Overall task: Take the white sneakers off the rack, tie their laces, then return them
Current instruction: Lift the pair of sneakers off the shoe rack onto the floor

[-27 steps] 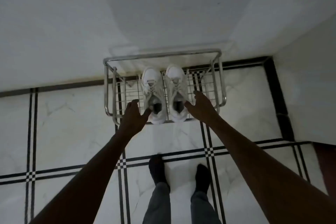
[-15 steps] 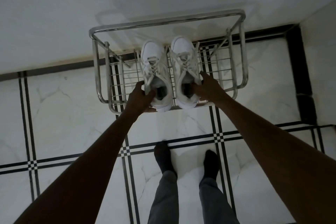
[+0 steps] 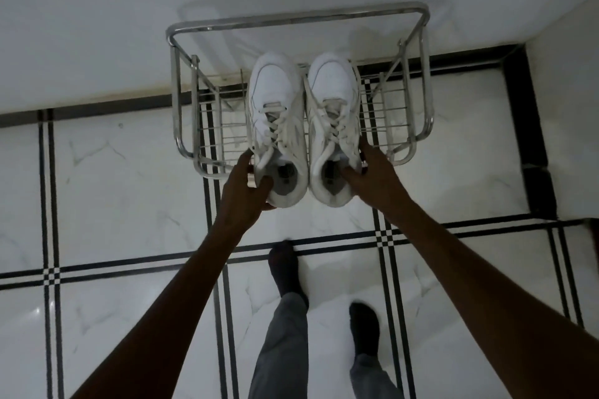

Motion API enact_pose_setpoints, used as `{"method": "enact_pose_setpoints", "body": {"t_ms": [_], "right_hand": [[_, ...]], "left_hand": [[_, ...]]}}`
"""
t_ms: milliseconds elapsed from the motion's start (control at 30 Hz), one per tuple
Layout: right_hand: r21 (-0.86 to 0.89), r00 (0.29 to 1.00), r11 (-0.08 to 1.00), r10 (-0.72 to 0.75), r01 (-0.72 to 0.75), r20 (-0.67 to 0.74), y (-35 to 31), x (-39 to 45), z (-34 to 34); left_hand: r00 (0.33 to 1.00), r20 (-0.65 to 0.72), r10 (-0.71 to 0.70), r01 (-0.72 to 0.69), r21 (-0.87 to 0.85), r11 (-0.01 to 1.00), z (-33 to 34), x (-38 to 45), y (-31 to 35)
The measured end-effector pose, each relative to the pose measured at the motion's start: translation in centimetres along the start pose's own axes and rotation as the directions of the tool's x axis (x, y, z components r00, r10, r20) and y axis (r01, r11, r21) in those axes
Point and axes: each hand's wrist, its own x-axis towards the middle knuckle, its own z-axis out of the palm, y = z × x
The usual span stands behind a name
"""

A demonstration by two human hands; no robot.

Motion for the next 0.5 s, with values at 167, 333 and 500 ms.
{"method": "enact_pose_setpoints", "body": {"t_ms": [167, 333, 500], "right_hand": [[0.048, 0.999, 0.999, -0.019, 0.020, -0.026, 5.2, -6.6, 2.5], [-0.024, 1.000, 1.000, -0.013, 0.013, 0.023, 12.1, -11.2, 5.6], [-0.051, 0.996, 0.999, 0.016, -0.011, 0.092, 18.7, -13.8, 9.0]], "left_hand": [[0.993, -0.108, 0.054, -0.050, 0.038, 0.998, 2.2, -7.7, -5.2], [0.987, -0.153, -0.046, 0.045, -0.009, 0.999, 4.9, -13.1, -12.5], [0.980, -0.130, -0.149, 0.149, -0.016, 0.989, 7.5, -14.9, -20.8]]}}
